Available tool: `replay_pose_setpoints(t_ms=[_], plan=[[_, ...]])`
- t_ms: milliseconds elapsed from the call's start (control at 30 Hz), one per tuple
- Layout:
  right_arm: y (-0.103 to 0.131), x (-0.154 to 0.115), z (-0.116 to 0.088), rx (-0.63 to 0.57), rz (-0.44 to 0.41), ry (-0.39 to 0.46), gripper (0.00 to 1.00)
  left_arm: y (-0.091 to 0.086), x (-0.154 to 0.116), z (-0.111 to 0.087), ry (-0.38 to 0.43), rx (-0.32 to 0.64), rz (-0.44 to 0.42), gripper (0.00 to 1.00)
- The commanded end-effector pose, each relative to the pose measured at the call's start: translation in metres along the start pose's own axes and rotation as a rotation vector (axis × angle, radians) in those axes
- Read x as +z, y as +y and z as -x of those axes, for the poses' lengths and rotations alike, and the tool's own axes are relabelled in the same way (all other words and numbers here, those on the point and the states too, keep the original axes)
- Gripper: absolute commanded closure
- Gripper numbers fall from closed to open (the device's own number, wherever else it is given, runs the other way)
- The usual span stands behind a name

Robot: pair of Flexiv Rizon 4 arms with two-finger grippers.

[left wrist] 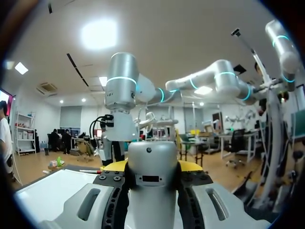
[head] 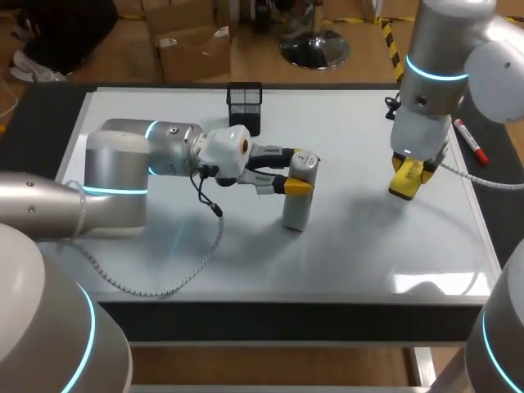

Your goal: Pick up the inspection probe, press it on each red-marked spot on the whiteboard one by one, put down the probe, pick up the eraser, and wipe off all the red marks.

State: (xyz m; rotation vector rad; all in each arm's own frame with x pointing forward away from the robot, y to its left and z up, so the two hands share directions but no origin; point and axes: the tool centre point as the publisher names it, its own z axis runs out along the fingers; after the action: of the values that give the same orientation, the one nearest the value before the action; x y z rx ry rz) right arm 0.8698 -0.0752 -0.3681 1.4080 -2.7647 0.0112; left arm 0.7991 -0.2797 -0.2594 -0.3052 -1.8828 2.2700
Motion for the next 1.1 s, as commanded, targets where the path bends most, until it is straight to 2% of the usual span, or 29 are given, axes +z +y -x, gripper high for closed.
replay_pose_setpoints(t_ms=[33, 533, 600, 867, 1100], plan=[[-0.001, -0.001, 0.000, -0.002, -0.001, 0.003, 1.00, -0.009, -0.005, 0.007, 0.026, -0.002, -0.013, 1.00], [-0.001, -0.001, 0.000, -0.002, -0.001, 0.003, 1.00, -0.041, -0.039, 0.034, 0.143, -0.001, -0.085, 1.00], [-0.001, -0.001, 0.000, -0.002, -0.001, 0.003, 1.00, -0.044, -0.045, 0.038, 0.157, 0.003, -0.055, 1.00], [-0.001, -0.001, 0.000, -0.002, -0.001, 0.003, 1.00, -0.058, -0.072, 0.053, 0.188, -0.020, -0.083, 1.00], [-0.001, -0.001, 0.000, -0.002, -0.001, 0.003, 1.00, -0.061, -0.094, 0.064, 0.232, -0.054, -0.077, 1.00]])
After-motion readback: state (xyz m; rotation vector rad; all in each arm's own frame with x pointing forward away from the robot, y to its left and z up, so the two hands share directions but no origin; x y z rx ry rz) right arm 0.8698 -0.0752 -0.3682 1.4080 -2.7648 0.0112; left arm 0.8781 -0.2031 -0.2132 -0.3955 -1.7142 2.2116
